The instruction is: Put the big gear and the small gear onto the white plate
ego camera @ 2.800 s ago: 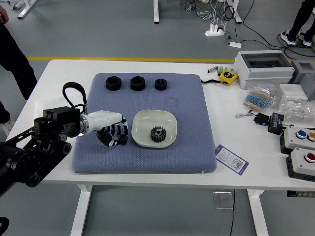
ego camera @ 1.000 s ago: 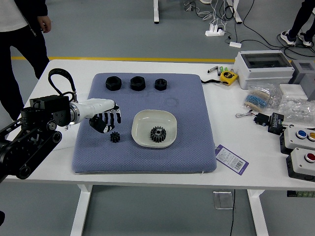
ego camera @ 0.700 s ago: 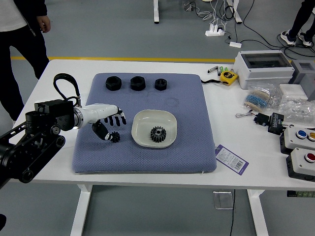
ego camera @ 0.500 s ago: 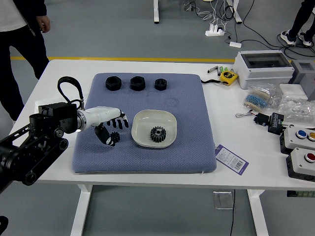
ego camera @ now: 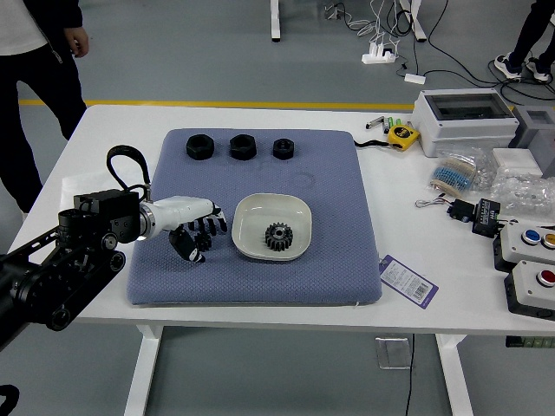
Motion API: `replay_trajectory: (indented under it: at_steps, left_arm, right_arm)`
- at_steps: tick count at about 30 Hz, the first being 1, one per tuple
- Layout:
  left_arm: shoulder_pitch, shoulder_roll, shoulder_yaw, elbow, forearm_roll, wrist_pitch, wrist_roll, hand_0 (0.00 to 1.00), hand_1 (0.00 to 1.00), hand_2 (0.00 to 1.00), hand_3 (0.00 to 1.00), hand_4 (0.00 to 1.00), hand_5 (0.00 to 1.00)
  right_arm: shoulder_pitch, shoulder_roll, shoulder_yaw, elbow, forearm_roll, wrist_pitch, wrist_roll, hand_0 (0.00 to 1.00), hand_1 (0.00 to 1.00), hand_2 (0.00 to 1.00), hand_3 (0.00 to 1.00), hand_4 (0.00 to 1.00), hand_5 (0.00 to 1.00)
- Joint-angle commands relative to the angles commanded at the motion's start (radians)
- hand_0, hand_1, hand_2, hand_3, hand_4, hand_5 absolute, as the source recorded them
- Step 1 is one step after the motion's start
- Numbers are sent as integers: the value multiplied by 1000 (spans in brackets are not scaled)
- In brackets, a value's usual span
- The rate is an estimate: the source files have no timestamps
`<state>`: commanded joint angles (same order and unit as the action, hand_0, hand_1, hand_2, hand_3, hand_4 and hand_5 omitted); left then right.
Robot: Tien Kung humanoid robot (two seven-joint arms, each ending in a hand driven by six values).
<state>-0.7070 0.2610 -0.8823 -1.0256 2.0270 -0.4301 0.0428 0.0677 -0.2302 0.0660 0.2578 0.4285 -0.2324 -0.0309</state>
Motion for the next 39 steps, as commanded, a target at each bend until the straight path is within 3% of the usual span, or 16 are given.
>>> replay_trajectory:
  at_steps: [4,5,29,39]
  left_arm:
    - [-3,-2,0,3,0,9,2,486,543,583,634,736,2]
    - [-3,-2,0,4,-1,10,3,438,503,543,588,678,2]
    - [-5,4,-1,24,0,-1,2,373,474,515,570,632,2]
    - [-5,9,-3,20,3,-10,10,302,434,481,557,607,2]
  right_arm:
    - [2,-1,-2,1,2,1,1,682,676,748,627,823,743]
    - [2,-1,-2,1,2,1,1,682,676,748,627,823,743]
    - [8,-2,-10,0,14,5,4,681,674,747,628,823,743]
    - [10,-3,-12,0,17,5,5,681,674,747,628,823,745]
